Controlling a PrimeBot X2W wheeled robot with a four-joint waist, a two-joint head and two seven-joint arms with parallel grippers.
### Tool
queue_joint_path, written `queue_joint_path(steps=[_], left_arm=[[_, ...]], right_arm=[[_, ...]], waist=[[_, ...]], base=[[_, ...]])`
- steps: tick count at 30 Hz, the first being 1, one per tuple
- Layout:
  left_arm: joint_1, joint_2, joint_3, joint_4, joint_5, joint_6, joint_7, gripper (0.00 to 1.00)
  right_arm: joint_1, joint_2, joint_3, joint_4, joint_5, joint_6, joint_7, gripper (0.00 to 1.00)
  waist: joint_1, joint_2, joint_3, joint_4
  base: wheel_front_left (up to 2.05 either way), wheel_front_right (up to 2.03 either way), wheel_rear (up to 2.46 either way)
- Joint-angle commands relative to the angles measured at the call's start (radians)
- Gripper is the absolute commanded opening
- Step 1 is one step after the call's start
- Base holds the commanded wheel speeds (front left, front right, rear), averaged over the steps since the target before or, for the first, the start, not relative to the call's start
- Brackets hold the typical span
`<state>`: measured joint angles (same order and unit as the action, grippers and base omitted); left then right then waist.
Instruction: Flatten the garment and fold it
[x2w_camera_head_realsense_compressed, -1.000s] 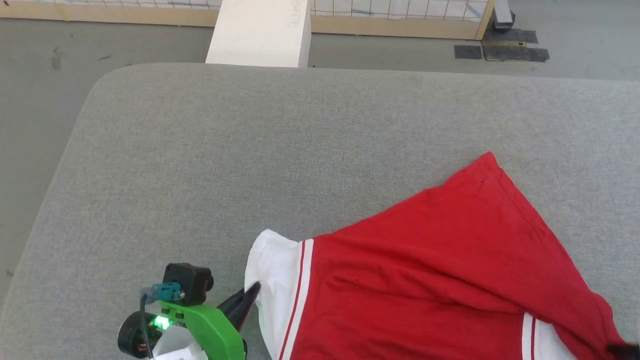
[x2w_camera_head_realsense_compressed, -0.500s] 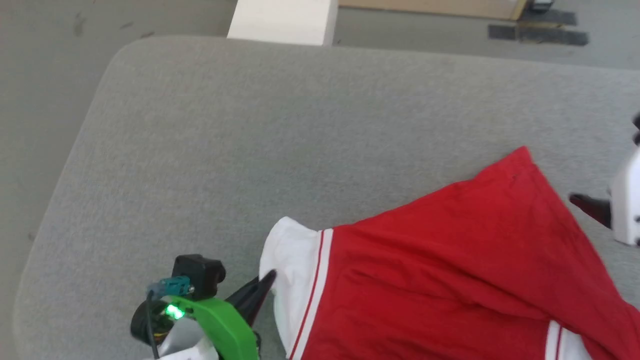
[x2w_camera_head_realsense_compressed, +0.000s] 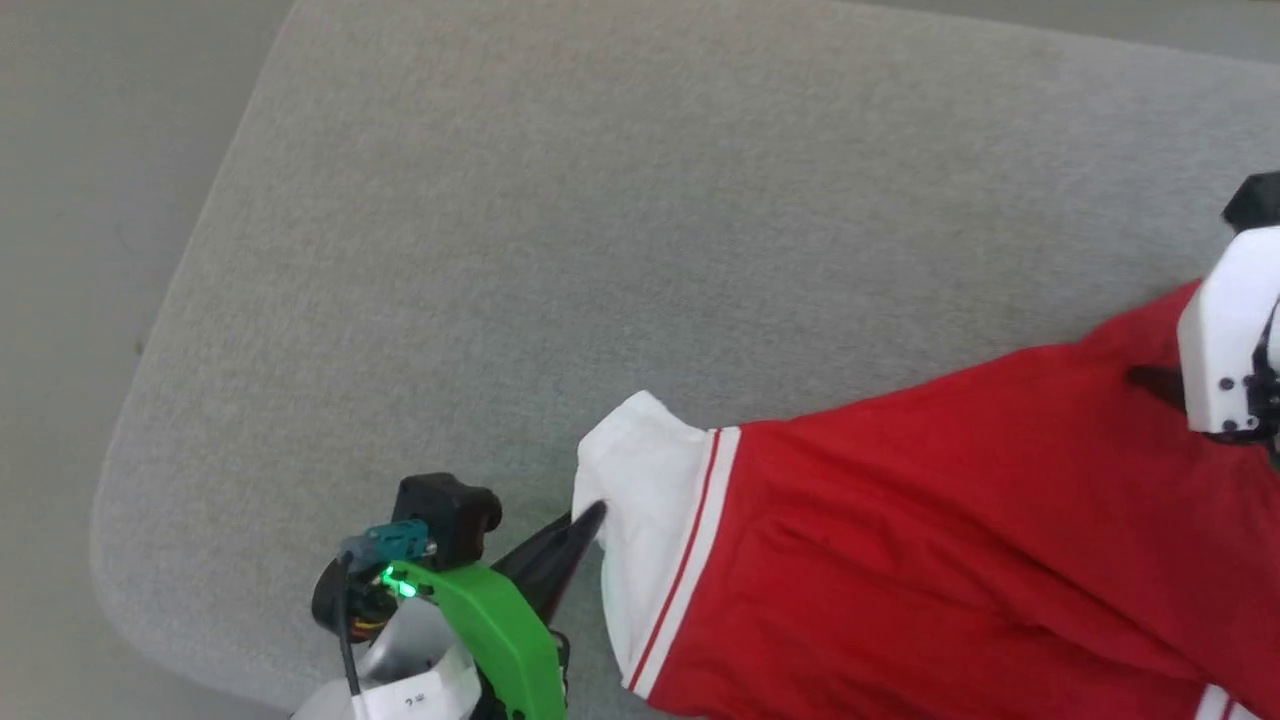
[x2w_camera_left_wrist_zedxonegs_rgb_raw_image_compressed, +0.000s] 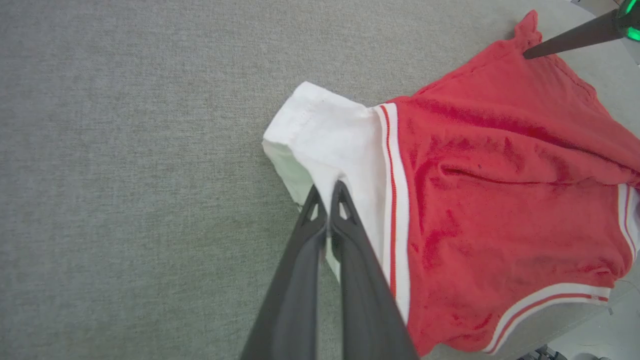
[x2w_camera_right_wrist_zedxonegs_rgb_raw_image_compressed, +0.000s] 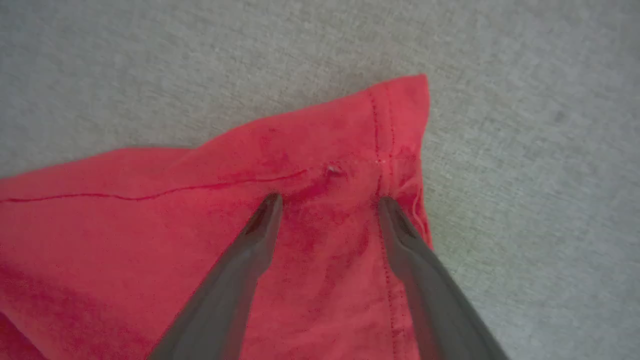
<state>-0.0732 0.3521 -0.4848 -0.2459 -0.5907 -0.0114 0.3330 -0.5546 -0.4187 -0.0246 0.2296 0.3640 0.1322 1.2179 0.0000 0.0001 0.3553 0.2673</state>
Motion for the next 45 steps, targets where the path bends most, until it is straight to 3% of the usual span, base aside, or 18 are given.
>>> queue_joint_path(steps=[1,6,7,8,24,33,45], left_arm=[[-0.021,-0.006,-0.002,0.005,0.004,-0.01,-0.006,0.0],[-0.031,-0.012,-0.006,0.03,0.0,-0.014,-0.015,0.0],[-0.032,-0.012,-0.006,0.033,-0.001,-0.015,-0.016,0.0],[-0.032,-0.012,-0.006,0.035,-0.002,-0.015,-0.016,0.0],[-0.047,0.004,0.031,0.033,0.013,0.003,-0.069,0.0],[-0.117,0.042,0.107,-0.039,0.051,0.011,-0.145,0.0],[-0.292,0.067,0.22,-0.213,0.097,0.041,-0.205,0.0]], right_arm=[[-0.01,-0.003,0.016,0.013,-0.006,-0.002,-0.009,1.0],[0.028,-0.033,0.096,0.067,0.005,-0.002,-0.018,0.98],[0.031,-0.037,0.103,0.072,0.009,-0.002,-0.024,0.41],[0.031,-0.041,0.109,0.076,0.014,-0.002,-0.033,0.0],[-0.051,-0.086,0.136,0.029,0.152,-0.002,-0.325,0.0],[-0.078,-0.153,0.153,-0.098,0.244,-0.002,-0.473,0.0],[-0.096,-0.174,0.097,-0.272,0.293,-0.002,-0.584,0.0]], waist=[[0.0,-0.0001,0.034,0.032],[0.0,-0.0001,0.048,0.034],[0.0,-0.0001,0.048,0.034],[0.0,-0.0001,0.049,0.033],[0.0,-0.0001,-0.073,-0.04],[0.0,-0.0001,-0.187,-0.111],[0.0,-0.0001,-0.271,-0.185]], base=[[0.0,0.0,0.0],[0.0,0.0,0.0],[0.0,0.0,0.0],[0.0,0.0,0.0],[0.0,0.0,0.0],[0.0,0.0,0.0],[0.0,0.0,0.0]])
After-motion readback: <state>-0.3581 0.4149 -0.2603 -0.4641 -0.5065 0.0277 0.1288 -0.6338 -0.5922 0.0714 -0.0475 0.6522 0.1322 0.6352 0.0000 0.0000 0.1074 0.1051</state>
